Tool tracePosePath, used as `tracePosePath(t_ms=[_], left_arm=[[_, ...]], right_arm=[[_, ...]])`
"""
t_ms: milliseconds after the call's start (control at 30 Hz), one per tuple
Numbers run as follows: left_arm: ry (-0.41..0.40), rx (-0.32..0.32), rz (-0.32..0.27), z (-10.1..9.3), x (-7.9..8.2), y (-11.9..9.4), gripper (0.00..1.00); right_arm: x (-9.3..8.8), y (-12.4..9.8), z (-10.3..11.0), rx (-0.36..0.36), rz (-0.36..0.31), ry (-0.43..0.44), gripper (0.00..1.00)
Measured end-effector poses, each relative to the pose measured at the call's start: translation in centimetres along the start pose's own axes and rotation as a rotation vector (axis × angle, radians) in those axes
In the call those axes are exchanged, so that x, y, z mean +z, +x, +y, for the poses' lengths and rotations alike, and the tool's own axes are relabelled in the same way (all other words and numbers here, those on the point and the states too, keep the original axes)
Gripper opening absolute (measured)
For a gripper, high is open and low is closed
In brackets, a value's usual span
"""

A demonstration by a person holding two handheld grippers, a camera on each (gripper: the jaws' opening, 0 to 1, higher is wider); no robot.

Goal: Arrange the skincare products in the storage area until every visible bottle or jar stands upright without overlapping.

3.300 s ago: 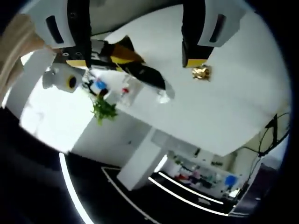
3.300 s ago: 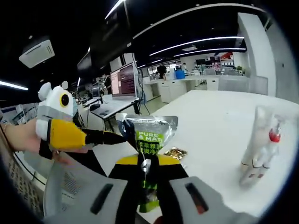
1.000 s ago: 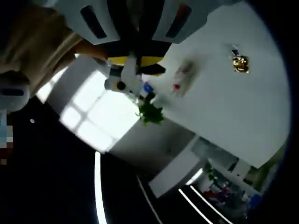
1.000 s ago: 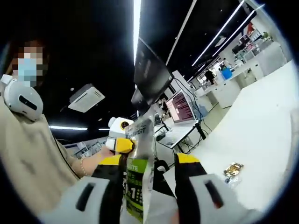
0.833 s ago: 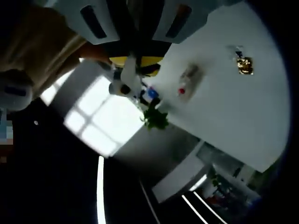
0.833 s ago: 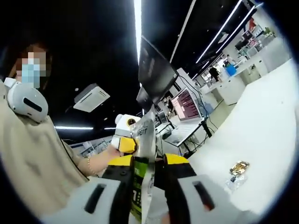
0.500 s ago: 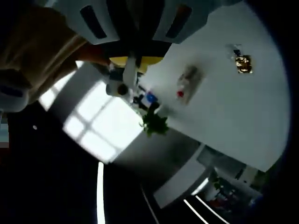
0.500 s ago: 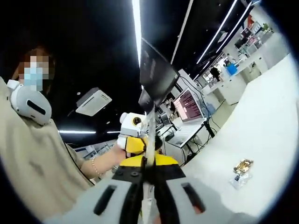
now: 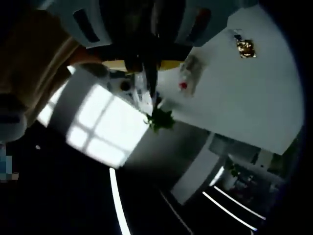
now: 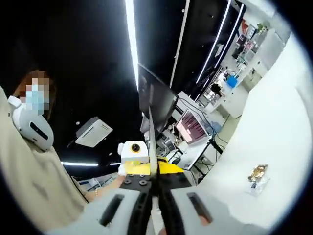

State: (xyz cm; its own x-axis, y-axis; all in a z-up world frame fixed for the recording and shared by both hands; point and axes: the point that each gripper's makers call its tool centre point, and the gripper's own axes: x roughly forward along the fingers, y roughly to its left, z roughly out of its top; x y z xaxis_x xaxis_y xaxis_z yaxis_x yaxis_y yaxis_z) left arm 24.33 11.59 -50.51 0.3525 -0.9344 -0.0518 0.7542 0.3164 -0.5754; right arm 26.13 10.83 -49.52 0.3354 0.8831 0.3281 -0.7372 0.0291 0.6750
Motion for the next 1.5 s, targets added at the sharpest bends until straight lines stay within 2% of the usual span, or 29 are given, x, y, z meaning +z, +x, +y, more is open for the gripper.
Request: tracePosePath(t_ms=[67, 167, 233, 400, 467, 600, 700, 767, 933, 1000, 1067, 1167, 1200, 1300, 1367, 1500], left_arm=[[-0.003, 0.019, -0.003, 0.3, -0.8, -0.2, 0.20], [-0.063, 0.038, -0.052, 0.6, -0.9, -0.7, 0.15], [-0.081, 0.055, -0.082, 0.9, -0.9, -1.1, 0.12], [-0.106, 0.076, -0.098, 1.0, -1.4, -1.9, 0.09], [-0.108, 0.092, -0.109, 1.2, -1.6, -2.2, 0.06], [-0.171, 0.102, -0.144, 1.3, -1.8, -2.6, 0.01], [-0.183, 0.111, -0.150, 1.3, -2.0, -2.6, 0.00], [-0.216, 0.107, -0.155, 1.3, -2.3, -2.6, 0.00], [-0.385, 0.084, -0.206, 1.5, -2.8, -2.4, 0.00], [-0.394, 0.078, -0.217, 1.4, -2.9, -2.4, 0.00], [-0.414, 0.070, -0.225, 1.3, -3.0, -2.3, 0.00], [-0.431, 0.054, -0.234, 1.0, -2.9, -2.2, 0.00], [-0.438, 0.042, -0.240, 0.7, -2.8, -2.1, 0.00], [-0.465, 0.010, -0.304, 0.6, -1.5, -2.1, 0.00], [-0.458, 0.017, -0.294, 0.7, -1.3, -1.9, 0.00], [-0.426, 0.033, -0.253, 0.9, -1.3, -1.2, 0.00]], right_arm=[[0.9, 0.0, -0.1, 0.003, -0.047, 0.036, 0.01], [1.2, 0.1, -0.3, -0.001, -0.049, 0.036, 0.01], [1.1, 0.5, 0.0, 0.002, -0.042, 0.033, 0.01], [0.6, 1.1, 0.0, 0.000, -0.043, 0.055, 0.02], [0.2, 1.4, -0.3, -0.017, -0.039, 0.057, 0.02], [-0.4, 1.6, -0.6, -0.044, -0.030, 0.057, 0.02], [-0.6, 1.4, -1.1, -0.065, -0.010, 0.044, 0.02], [-1.0, 1.2, -1.6, -0.093, 0.014, 0.033, 0.03], [-1.2, 1.1, -2.0, -0.116, 0.031, -0.015, 0.06], [-1.1, 1.0, -2.1, -0.116, 0.030, -0.059, 0.08], [-1.0, 0.8, -2.1, -0.113, 0.026, -0.062, 0.10], [-0.9, 0.6, -1.8, -0.081, 0.020, -0.043, 0.11], [-1.1, 0.5, -1.5, -0.063, 0.024, -0.009, 0.12], [-2.1, 0.4, -1.3, -0.046, 0.064, 0.014, 0.15], [-2.4, 0.4, -0.9, -0.028, 0.069, 0.025, 0.14], [-2.0, 0.0, -1.4, -0.052, 0.048, 0.063, 0.10]])
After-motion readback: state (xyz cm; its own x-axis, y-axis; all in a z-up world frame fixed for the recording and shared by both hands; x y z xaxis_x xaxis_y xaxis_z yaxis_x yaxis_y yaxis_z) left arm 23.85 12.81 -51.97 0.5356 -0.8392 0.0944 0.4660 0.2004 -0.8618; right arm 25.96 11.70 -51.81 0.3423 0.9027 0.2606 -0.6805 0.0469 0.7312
